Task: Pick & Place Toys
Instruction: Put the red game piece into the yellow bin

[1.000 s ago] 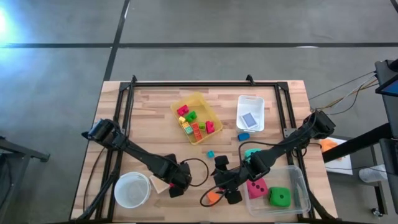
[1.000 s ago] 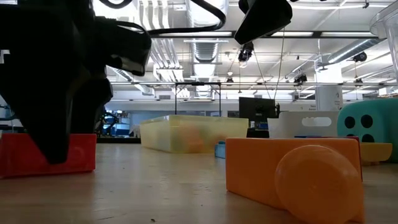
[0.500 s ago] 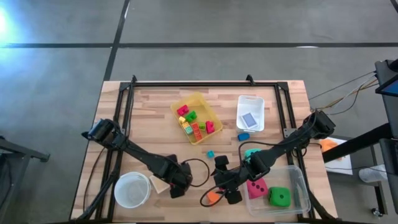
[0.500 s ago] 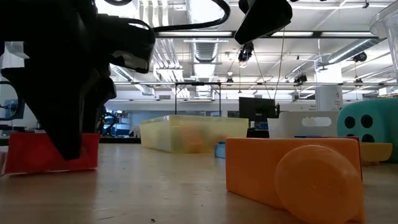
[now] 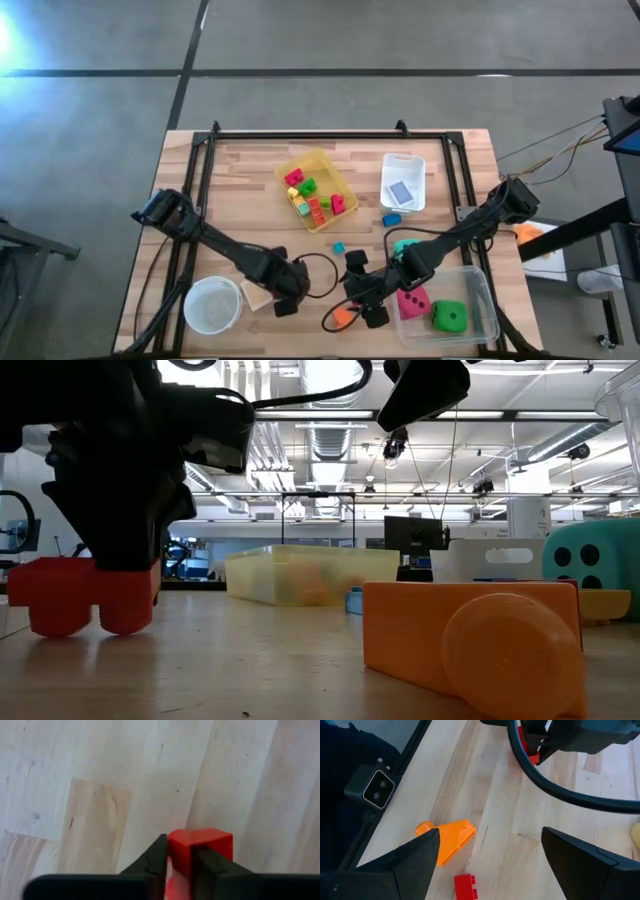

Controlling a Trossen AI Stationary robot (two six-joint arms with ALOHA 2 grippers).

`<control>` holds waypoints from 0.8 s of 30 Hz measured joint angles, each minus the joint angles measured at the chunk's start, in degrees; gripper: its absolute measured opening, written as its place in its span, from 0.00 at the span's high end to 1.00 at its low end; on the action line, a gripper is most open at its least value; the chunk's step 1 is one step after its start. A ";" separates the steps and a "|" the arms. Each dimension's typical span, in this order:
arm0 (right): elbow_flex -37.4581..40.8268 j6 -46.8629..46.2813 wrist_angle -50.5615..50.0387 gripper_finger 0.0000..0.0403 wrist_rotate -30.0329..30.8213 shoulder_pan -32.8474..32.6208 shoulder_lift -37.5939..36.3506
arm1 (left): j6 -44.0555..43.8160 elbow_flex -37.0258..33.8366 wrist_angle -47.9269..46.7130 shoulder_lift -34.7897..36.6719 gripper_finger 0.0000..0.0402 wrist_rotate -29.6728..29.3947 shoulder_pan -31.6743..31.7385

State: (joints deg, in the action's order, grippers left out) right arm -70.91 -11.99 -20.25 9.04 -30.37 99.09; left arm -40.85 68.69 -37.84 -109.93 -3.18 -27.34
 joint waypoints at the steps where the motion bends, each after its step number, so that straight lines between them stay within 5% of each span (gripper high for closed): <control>1: 0.00 0.00 -0.02 0.15 0.00 0.00 0.00 | 0.08 -0.16 -0.09 0.00 0.90 0.05 0.12; 4: 0.00 0.00 0.00 0.15 0.00 0.00 0.00 | 0.35 -0.19 -0.23 -0.04 0.97 0.41 0.39; 14: 0.00 0.00 0.01 0.15 0.00 0.00 0.00 | 0.36 -0.47 -0.85 2.02 0.97 1.74 1.81; 24: 0.00 0.00 -0.09 0.15 -0.01 0.00 0.00 | 3.90 6.77 -13.69 5.80 0.97 -3.26 3.99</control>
State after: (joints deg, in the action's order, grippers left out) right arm -70.91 -11.99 -20.33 9.03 -30.37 99.09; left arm -36.95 75.45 -51.54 -104.13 -6.44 -23.36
